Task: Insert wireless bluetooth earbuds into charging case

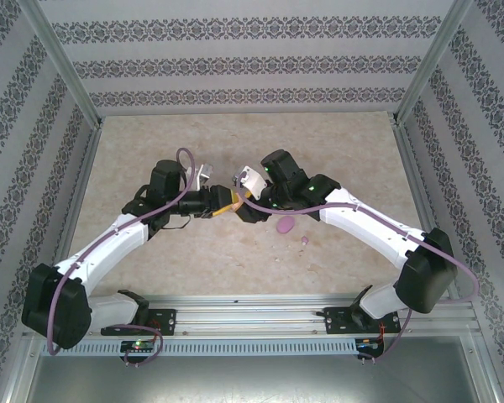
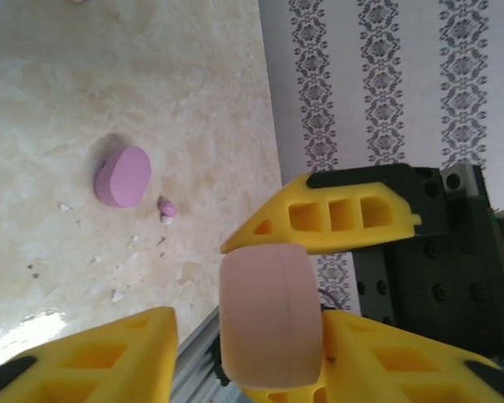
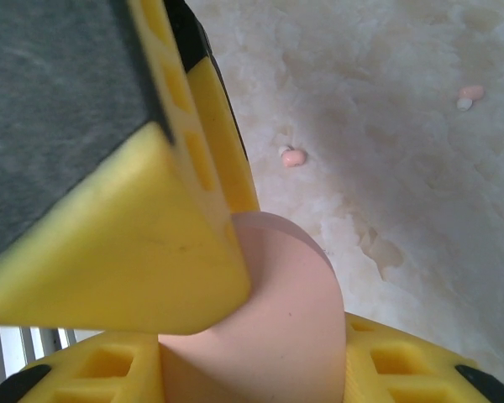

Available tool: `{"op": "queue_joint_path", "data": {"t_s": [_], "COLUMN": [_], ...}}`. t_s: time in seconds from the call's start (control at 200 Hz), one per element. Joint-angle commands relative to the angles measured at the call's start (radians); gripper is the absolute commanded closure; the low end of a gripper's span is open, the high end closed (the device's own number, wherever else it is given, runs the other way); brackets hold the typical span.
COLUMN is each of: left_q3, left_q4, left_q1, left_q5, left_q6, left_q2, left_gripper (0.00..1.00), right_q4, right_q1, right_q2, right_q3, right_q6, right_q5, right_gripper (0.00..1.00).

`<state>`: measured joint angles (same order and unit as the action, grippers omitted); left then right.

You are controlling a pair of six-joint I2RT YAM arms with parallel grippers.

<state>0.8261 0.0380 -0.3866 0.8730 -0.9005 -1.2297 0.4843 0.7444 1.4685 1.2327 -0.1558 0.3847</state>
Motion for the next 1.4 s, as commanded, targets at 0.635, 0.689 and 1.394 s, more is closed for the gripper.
{"op": "queue_joint_path", "data": {"t_s": [0.635, 0.689, 1.394], "left_q3": [-0.03, -0.042, -0.094], "left_q4": [-0.259, -0.281, -0.58], "left_q1": [-0.008, 0.001, 0.04], "left_q5": [0.019, 0.001, -0.078], "left_q6": [-0.159, -0.171, -0.371], "left_q2": [-0.023, -0.024, 0.019], "left_gripper": [0.8, 0.8, 0.8], "right_q4": [0.018, 0.015, -0.43], "right_q1": [-0.03, -0.048, -0.174], "right_q2": [-0.016, -0.037, -0.219], "right_q3": [0.049, 0.047, -0.179], "right_q6": [0.096, 0.165, 1.121], "right_q5": [0.06, 0.044, 0.097], "right_gripper": [0.38, 0.35, 0.29]}}
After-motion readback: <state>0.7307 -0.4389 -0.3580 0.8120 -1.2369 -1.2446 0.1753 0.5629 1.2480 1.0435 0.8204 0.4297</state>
